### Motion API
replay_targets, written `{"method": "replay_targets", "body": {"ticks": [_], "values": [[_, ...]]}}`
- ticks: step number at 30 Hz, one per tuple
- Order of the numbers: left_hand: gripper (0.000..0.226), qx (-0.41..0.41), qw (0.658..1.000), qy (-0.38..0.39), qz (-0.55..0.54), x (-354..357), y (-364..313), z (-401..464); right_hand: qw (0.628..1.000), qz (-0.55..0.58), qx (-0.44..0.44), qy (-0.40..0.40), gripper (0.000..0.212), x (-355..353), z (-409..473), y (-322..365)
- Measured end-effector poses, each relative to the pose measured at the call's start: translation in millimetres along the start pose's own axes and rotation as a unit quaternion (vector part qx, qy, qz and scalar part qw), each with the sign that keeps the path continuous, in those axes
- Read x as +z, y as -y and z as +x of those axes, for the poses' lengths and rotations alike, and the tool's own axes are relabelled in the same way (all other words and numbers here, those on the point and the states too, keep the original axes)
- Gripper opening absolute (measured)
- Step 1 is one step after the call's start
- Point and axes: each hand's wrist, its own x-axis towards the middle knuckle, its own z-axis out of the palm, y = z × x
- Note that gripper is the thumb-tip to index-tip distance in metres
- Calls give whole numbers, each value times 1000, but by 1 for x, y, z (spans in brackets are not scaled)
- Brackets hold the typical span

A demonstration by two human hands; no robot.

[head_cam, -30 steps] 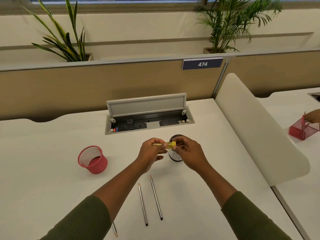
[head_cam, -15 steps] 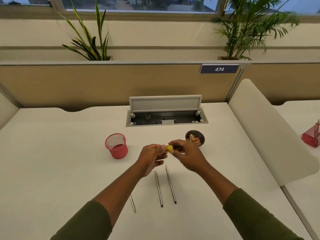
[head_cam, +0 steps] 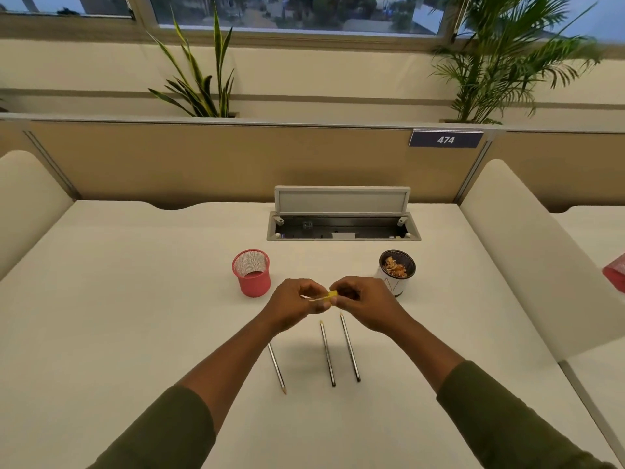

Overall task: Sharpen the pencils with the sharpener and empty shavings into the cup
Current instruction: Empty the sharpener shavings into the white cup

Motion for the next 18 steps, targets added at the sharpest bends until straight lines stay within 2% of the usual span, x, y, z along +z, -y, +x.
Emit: {"method": "replay_targets", "body": {"ticks": [5,14,18], "values": [[26,30,992,7,125,-6,6,-2,1000,2,-17,12,23,6,-1,10],[32,18,988,-90,121,2,26,-14,998,37,34,-32,18,25,-1,11],[31,2,987,-122,105,10,35,-19,998,10,41,-38,21,34,1,11]]}}
